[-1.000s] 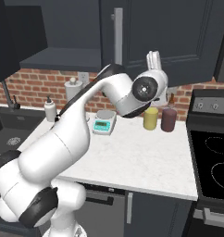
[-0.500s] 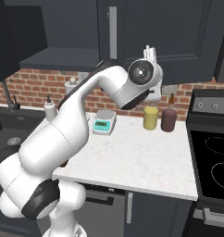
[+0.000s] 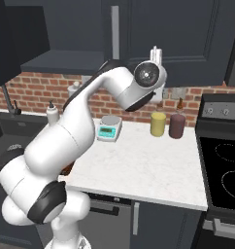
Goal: Pick the kettle from the counter and place it on the tray. Then pick the mug from the cabinet and place it on the tray. Then close the cabinet doors.
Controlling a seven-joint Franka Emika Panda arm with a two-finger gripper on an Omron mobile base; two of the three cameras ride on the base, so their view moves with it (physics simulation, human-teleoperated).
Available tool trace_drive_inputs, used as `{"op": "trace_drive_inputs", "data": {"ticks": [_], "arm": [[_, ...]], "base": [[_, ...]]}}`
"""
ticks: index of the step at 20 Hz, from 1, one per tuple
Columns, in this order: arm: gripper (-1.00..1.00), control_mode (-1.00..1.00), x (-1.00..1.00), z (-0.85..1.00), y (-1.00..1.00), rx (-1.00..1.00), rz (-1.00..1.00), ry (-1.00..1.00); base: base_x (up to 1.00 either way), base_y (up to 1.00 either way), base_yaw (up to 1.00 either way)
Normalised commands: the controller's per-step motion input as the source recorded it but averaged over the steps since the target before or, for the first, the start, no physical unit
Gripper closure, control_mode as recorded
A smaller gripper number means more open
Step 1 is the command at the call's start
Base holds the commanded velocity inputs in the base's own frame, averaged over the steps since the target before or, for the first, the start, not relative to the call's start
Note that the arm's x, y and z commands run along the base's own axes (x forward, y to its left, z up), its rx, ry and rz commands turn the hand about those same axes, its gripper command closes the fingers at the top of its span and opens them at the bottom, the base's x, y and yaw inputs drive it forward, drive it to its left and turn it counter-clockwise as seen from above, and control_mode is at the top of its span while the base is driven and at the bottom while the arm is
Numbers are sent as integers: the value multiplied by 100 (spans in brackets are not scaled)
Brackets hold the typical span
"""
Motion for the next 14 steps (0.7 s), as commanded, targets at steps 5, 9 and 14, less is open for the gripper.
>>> {"op": "trace_drive_inputs", "data": {"ticks": [5,9,14], "arm": [[100,-100,54,0,17,12,0,0],[100,-100,57,-8,11,9,0,0],[100,-100,62,-21,6,13,0,-2]], "base": [[0,0,0],[0,0,0],[0,0,0]]}}
